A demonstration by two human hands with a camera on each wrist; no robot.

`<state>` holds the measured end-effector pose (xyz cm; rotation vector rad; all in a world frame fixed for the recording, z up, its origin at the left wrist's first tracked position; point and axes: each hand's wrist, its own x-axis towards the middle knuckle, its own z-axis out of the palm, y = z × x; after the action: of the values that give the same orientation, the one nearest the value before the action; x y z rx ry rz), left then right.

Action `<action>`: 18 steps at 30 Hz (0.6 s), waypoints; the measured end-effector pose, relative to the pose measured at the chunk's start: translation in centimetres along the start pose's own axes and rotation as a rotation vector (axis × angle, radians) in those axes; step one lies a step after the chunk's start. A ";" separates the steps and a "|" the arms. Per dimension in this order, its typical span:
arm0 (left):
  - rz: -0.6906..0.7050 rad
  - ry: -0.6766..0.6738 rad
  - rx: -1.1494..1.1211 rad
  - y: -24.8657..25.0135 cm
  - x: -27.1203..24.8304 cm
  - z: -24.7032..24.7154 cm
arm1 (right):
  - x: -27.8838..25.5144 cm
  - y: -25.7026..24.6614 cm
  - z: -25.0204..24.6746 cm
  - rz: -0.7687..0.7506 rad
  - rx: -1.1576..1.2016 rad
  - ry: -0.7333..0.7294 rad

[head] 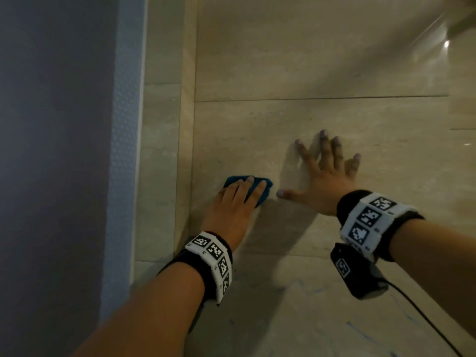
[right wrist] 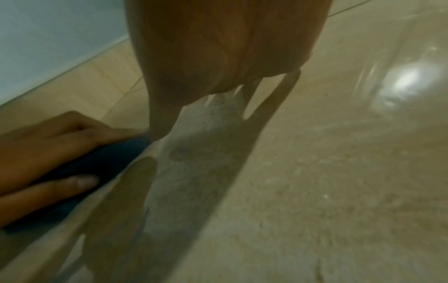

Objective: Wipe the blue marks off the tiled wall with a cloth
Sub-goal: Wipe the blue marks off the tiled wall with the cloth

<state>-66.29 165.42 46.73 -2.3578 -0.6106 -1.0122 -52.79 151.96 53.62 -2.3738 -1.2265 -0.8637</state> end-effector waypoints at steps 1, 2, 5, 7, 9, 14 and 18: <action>-0.024 0.046 -0.034 0.0 0.0 0.0 | -0.1 -0.1 0.2 0.004 0.001 -0.016; -0.058 0.083 -0.055 -0.1 0.2 0.2 | -0.1 -0.2 0.4 0.009 0.002 -0.032; -0.203 0.135 -0.090 -0.8 1.0 -0.2 | 0.2 -0.2 0.4 0.018 -0.011 -0.076; -0.311 0.170 -0.149 -1.2 1.6 -0.4 | 0.4 -0.3 0.4 0.027 -0.025 -0.088; -0.393 0.199 -0.179 -1.5 2.1 -0.3 | 0.4 -0.4 0.5 0.037 -0.030 -0.101; -0.475 0.292 -0.190 -2.3 4.3 -0.8 | 0.3 -0.3 0.3 0.012 -0.012 -0.113; -0.431 0.338 -0.183 -2.5 4.7 -0.6 | 0.2 -0.2 0.4 0.002 -0.012 -0.111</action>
<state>-65.11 168.00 51.32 -2.1718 -0.9462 -1.6775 -52.75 152.38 53.46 -2.4617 -1.2632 -0.7495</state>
